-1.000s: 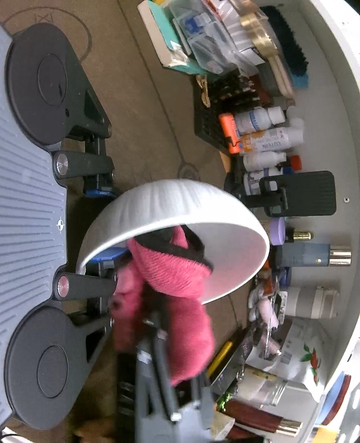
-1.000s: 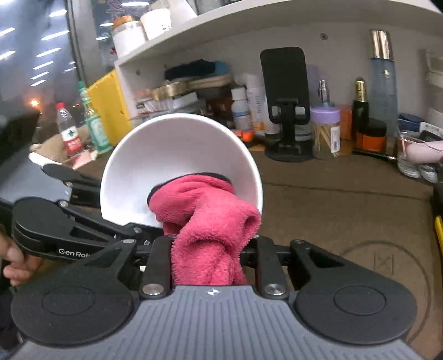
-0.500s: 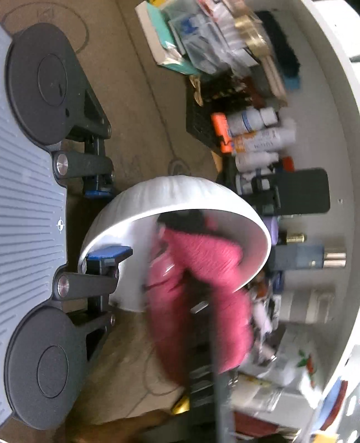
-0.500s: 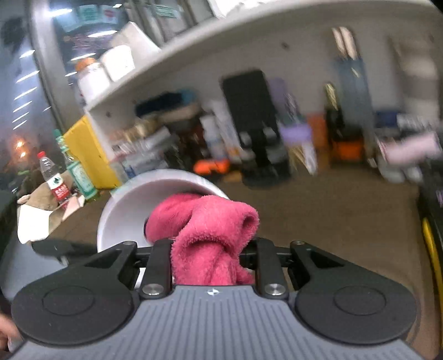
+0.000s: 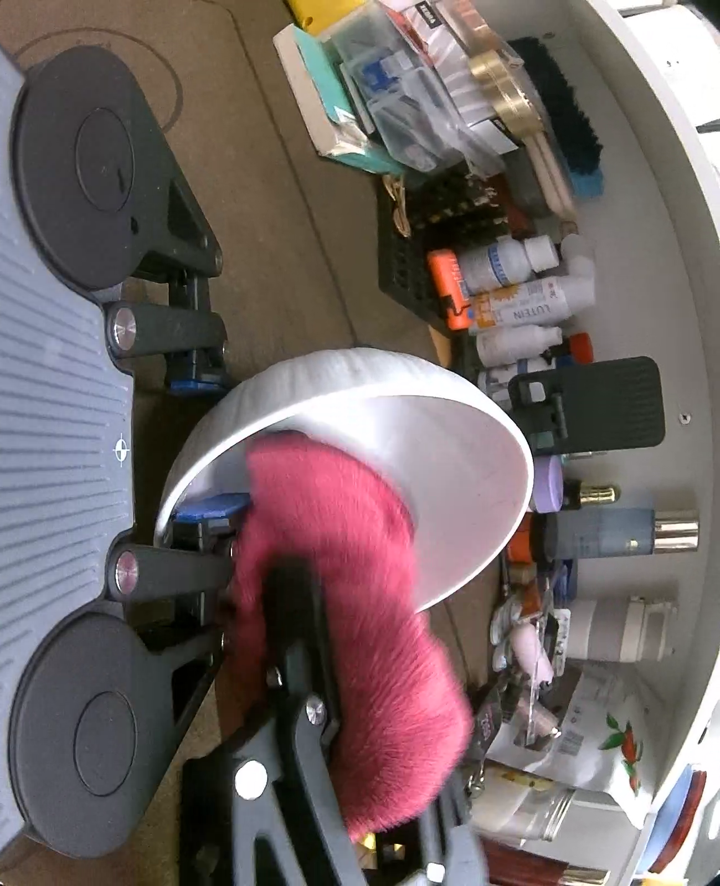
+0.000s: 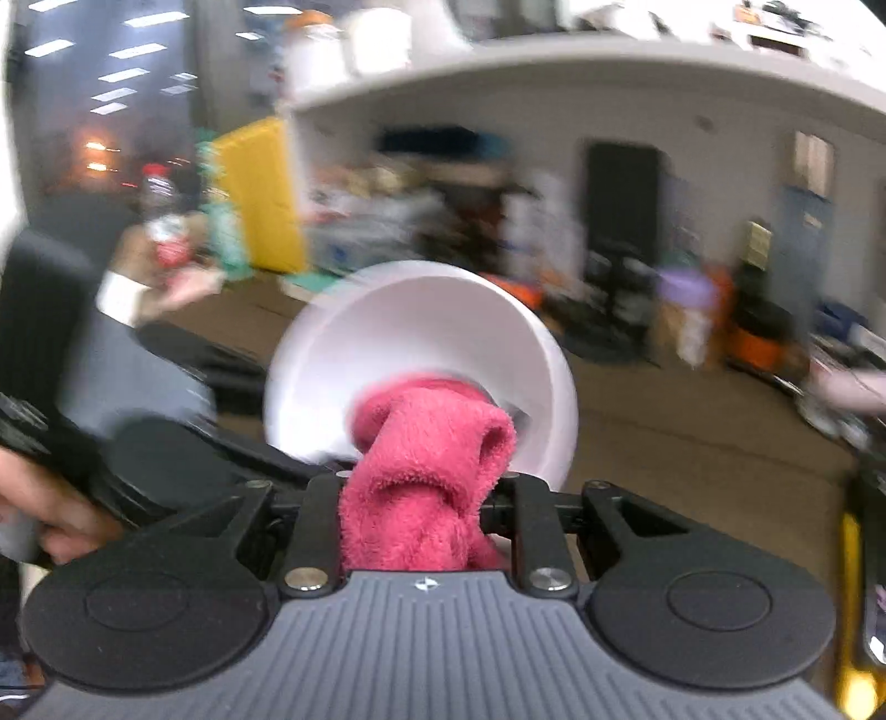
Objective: Clean bowl
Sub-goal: 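Hold the bowl with the left gripper while the right gripper wipes the inner rim, then hold the white bowl tilted with the left gripper while the right gripper scrubs inside with the towel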
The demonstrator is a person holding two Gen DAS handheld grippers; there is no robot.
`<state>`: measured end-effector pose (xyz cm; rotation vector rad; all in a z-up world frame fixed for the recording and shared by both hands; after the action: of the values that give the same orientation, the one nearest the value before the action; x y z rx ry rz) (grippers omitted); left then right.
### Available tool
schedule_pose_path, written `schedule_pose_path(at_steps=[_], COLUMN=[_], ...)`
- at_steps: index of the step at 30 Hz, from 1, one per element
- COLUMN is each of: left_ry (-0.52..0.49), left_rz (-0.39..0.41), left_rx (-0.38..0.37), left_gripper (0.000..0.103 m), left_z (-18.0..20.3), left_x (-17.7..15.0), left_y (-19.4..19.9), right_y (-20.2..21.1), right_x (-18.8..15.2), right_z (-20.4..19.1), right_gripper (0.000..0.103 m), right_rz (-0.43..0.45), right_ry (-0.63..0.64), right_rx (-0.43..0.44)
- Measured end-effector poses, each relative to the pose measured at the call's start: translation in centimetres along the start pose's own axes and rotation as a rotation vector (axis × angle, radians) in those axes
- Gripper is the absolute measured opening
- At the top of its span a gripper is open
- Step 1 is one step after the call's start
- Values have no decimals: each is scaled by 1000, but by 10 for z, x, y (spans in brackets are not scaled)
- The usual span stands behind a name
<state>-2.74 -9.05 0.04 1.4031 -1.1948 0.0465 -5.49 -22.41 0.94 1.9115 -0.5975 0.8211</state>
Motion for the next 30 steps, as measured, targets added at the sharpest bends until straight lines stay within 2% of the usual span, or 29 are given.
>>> schedule_pose_path(at_steps=[4,6,9,15,18,20,22,25,30], left_ry=[-20,-20,-15,-19,-18,-18,-19,-14,28], left_rz=[-6,-9,-14,-20,-22,-24,-25,-25,-14], left_rx=[10,12,13,15,18,18,15,10,1], left_gripper=[37,37,38,39,39,39,39,39,44], left_z=[3,4,4,4,5,5,5,4,-2], left_x=[2,2,2,3,3,3,4,3,0], left_y=[0,0,-1,-1,-1,-1,-1,0,-1], right_y=[-5,-14,-19,-7,3,6,10,8,0], right_x=[5,11,17,30,33,33,28,14,-4], right_z=[1,-9,-15,-27,-26,-26,-25,-19,-1], right_gripper=[23,23,23,23,23,23,23,23,23], right_rz=[29,74,126,187,155,136,97,70,83], right_ry=[-7,29,36,6,-19,-23,-10,9,2], right_rx=[-44,-90,-94,79,175,193,178,93,-28])
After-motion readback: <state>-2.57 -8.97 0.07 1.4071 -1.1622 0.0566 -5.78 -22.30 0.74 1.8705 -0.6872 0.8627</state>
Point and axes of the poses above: each gripper's, at about its wrist camera, not at the fingertips, and y roughly against the way its jaws point, z to its right, x to its top, the point moved 2 cm from there along -y, roughly the way its jaws point, and after that the axes turned 15 degrees about -y, right-handed, at the moved point
